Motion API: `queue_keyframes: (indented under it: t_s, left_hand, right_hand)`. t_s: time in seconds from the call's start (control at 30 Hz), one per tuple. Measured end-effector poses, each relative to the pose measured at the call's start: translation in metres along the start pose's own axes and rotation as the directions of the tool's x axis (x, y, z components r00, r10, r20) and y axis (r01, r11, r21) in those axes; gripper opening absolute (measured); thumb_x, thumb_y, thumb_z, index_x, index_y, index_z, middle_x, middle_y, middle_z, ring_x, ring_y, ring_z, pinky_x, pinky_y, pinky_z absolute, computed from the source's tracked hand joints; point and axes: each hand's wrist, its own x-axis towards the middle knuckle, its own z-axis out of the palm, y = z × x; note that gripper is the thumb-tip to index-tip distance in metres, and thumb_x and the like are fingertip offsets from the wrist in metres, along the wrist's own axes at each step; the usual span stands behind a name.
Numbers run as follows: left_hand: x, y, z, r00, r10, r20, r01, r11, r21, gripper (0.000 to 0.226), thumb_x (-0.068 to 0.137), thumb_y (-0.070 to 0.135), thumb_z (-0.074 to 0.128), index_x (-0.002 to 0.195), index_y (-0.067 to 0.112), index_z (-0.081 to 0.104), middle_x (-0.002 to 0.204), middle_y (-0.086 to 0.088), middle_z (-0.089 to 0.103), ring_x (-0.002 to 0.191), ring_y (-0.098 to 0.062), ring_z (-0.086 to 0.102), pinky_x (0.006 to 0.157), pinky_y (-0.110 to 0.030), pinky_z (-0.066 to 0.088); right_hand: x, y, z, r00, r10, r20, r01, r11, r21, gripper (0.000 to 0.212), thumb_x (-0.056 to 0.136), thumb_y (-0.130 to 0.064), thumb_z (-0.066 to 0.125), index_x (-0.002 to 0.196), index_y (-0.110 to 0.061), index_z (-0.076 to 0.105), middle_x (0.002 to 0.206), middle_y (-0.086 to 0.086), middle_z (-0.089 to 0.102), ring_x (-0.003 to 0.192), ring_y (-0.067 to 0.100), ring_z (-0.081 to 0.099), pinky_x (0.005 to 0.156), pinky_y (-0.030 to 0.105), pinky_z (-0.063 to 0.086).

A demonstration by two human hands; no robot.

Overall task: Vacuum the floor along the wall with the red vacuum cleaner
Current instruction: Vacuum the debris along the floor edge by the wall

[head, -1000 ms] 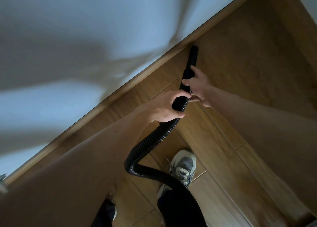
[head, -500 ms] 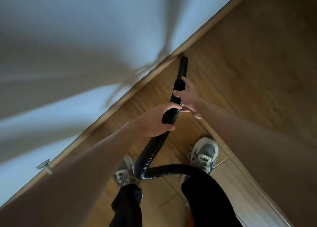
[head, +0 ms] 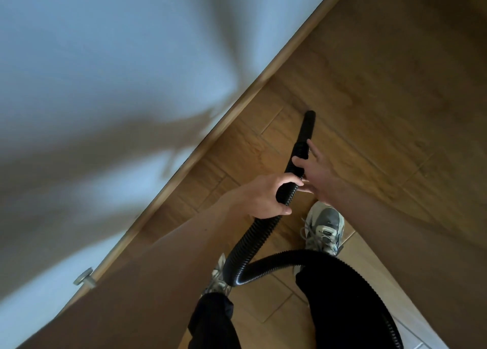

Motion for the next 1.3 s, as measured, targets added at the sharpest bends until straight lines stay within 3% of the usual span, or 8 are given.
queue_keyframes:
  t_s: [0.17,0.27,0.47,0.6,0.77,0.9,1.07,1.3]
  left_hand:
    - [-0.023,-0.024,-0.001,1.0,0.024,0.001,-0.024,1.0,0.003,0.065,0.09,0.02,0.07,0.147,0.027,0.039,0.143,-0.002,0.049,0.123,-0.015,0.051,0.094,-0.029,0.046]
    - [-0.047,-0.05,-0.001,0.999,0.009,-0.045,-0.011,0.999,-0.038,0.065,0.089,0.021,0.071,0.145,0.028,0.04,0.14,0.003,0.051,0.124,-0.015,0.052,0.096,-0.034,0.05]
    - [-0.1,-0.092,0.006,0.985,-0.107,-0.136,0.051,0.93,-0.365,0.061,0.088,0.012,0.071,0.136,0.039,0.045,0.111,0.018,0.052,0.101,-0.006,0.059,0.06,-0.014,0.054]
    - [-0.121,-0.101,0.015,0.975,-0.136,-0.174,0.058,0.919,-0.39,0.062,0.088,0.01,0.072,0.135,0.038,0.044,0.112,0.018,0.053,0.104,-0.008,0.059,0.072,-0.02,0.054]
    - [-0.133,-0.096,0.025,0.974,-0.093,-0.205,0.034,0.961,-0.276,0.061,0.087,0.011,0.071,0.135,0.035,0.042,0.119,0.01,0.055,0.108,-0.012,0.057,0.094,-0.044,0.055]
    - [-0.146,-0.091,0.029,0.98,-0.026,-0.199,-0.005,0.988,-0.154,0.06,0.088,0.011,0.068,0.131,0.041,0.04,0.118,0.0,0.058,0.099,-0.01,0.06,0.09,-0.043,0.057]
    - [-0.173,-0.085,0.027,0.969,0.035,-0.243,-0.045,0.998,-0.036,0.063,0.086,0.011,0.066,0.133,0.044,0.042,0.105,0.005,0.063,0.087,-0.009,0.063,0.081,-0.039,0.058]
    - [-0.195,-0.059,0.036,0.971,0.135,-0.199,-0.122,0.989,0.079,0.063,0.091,0.004,0.063,0.135,0.046,0.044,0.13,0.017,0.054,0.105,0.0,0.056,0.089,-0.027,0.052]
  right_hand:
    - [-0.009,0.016,0.026,1.0,0.009,-0.017,-0.008,0.999,0.047,0.073,0.097,-0.009,0.061,0.152,-0.044,0.028,0.118,0.003,0.059,0.091,0.018,0.067,0.059,0.035,0.055]
    - [-0.015,0.024,0.059,1.0,0.011,0.002,-0.011,1.0,0.012,0.074,0.096,-0.01,0.064,0.152,-0.045,0.029,0.126,0.004,0.058,0.09,0.018,0.068,0.06,0.038,0.058]
    - [-0.025,0.037,0.122,0.996,-0.009,0.094,0.021,0.992,-0.121,0.075,0.094,-0.012,0.066,0.151,-0.045,0.029,0.133,0.005,0.057,0.091,0.022,0.071,0.068,0.043,0.063]
    - [-0.032,0.039,0.142,0.982,0.022,0.189,0.014,0.982,-0.189,0.077,0.093,-0.01,0.065,0.152,-0.045,0.028,0.123,0.004,0.059,0.095,0.023,0.068,0.073,0.044,0.063]
    - [-0.051,0.041,0.137,0.985,0.0,0.173,0.032,0.983,-0.182,0.08,0.092,-0.009,0.066,0.151,-0.045,0.026,0.12,0.003,0.059,0.094,0.024,0.068,0.075,0.047,0.062]
    - [-0.071,0.043,0.131,0.986,-0.051,0.158,0.071,0.99,-0.123,0.081,0.091,-0.007,0.068,0.148,-0.047,0.026,0.126,0.009,0.056,0.095,0.028,0.068,0.074,0.05,0.062]
    - [-0.103,0.04,0.129,0.978,-0.128,0.168,0.132,0.991,-0.017,0.083,0.089,-0.006,0.071,0.144,-0.051,0.028,0.123,0.01,0.057,0.093,0.028,0.069,0.068,0.05,0.062]
    - [-0.15,0.049,0.098,0.967,-0.219,0.127,0.196,0.965,0.172,0.086,0.087,0.0,0.071,0.143,-0.05,0.029,0.123,0.007,0.054,0.101,0.032,0.066,0.064,0.051,0.062]
